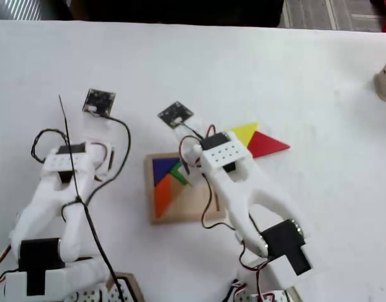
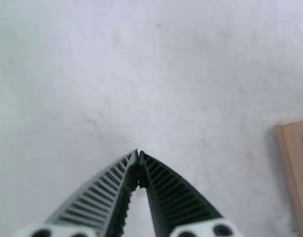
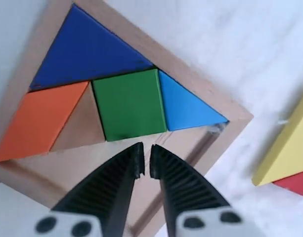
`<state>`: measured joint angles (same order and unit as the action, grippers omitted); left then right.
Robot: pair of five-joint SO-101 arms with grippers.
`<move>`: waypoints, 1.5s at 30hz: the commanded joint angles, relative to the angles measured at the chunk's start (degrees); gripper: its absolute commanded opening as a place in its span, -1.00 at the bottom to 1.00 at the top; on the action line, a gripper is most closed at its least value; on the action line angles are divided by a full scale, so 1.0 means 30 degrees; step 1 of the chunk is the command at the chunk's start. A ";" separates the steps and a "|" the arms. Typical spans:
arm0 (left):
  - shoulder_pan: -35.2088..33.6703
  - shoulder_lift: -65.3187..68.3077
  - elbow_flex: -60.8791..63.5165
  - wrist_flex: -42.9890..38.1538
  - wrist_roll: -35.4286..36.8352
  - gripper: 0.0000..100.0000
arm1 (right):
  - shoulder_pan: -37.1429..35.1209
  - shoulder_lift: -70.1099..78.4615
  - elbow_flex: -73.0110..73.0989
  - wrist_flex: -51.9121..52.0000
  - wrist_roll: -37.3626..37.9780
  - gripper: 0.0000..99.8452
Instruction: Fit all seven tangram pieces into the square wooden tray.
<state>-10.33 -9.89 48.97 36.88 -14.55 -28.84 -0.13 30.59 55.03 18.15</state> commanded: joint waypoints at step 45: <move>-0.0044 -0.0044 -0.0527 -0.0440 0.0059 -0.95 | 0.0835 -0.6608 0.6681 -0.3326 -0.1641 -0.97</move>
<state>-11.30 -9.89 48.97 36.88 -14.55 -27.69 -17.54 50.99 46.24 13.85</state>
